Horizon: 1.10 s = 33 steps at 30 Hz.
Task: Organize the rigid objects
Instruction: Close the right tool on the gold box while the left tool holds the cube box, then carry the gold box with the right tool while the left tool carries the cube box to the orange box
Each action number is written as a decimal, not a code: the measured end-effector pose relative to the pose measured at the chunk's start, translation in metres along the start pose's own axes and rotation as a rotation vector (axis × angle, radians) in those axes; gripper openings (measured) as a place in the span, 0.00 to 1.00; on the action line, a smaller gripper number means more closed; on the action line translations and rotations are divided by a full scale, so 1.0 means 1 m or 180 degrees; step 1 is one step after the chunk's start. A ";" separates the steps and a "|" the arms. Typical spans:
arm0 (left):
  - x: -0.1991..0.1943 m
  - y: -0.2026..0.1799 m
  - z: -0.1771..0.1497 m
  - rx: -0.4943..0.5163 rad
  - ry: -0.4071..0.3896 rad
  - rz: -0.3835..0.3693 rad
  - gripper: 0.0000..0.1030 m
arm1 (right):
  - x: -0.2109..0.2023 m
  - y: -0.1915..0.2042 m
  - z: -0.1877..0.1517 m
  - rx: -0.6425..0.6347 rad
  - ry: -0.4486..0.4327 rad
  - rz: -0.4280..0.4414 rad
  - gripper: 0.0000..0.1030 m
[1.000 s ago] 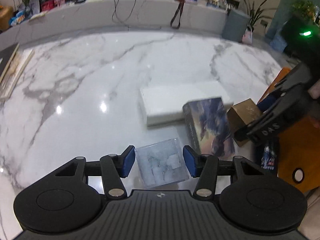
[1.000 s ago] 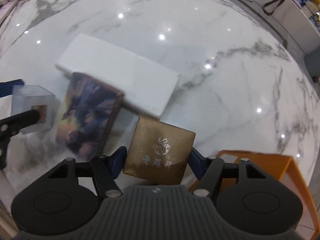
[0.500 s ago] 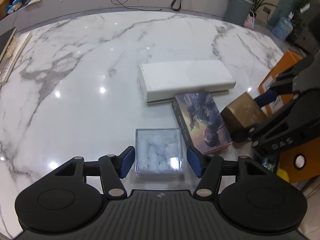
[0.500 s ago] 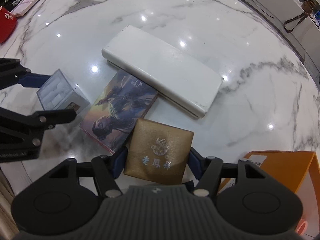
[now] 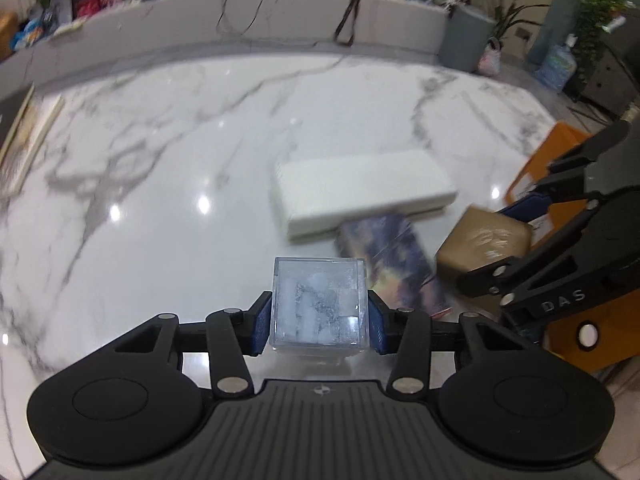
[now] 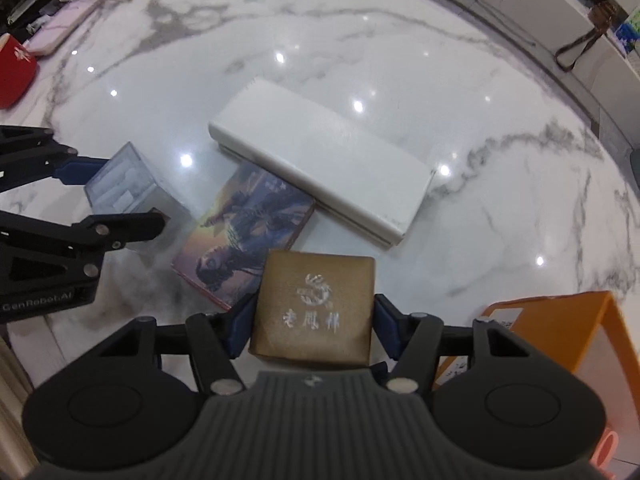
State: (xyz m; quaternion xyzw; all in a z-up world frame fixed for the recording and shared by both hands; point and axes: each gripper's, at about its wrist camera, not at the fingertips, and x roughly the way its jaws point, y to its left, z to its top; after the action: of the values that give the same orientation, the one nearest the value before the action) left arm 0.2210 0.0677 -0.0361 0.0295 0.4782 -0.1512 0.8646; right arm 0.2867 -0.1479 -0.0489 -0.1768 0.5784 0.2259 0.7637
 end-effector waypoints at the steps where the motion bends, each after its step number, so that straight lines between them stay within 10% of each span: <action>1: -0.004 -0.004 0.002 0.0051 -0.0046 -0.0028 0.52 | -0.006 0.000 -0.001 -0.0019 -0.0039 0.0013 0.59; 13: -0.056 -0.058 0.015 0.0315 -0.0289 -0.0208 0.52 | -0.105 -0.009 -0.025 -0.0057 -0.0518 -0.0016 0.59; 22: -0.086 -0.152 0.034 0.0958 -0.0484 -0.0510 0.52 | -0.177 -0.064 -0.103 0.0270 -0.0685 -0.0316 0.59; 33: -0.021 -0.257 0.037 0.1426 -0.0217 -0.0789 0.52 | -0.141 -0.158 -0.217 0.1189 -0.0339 -0.0471 0.59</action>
State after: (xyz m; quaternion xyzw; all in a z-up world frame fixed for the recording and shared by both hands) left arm 0.1666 -0.1793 0.0257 0.1564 0.4033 -0.3591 0.8270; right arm 0.1670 -0.4155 0.0304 -0.0620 0.5545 0.0671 0.8272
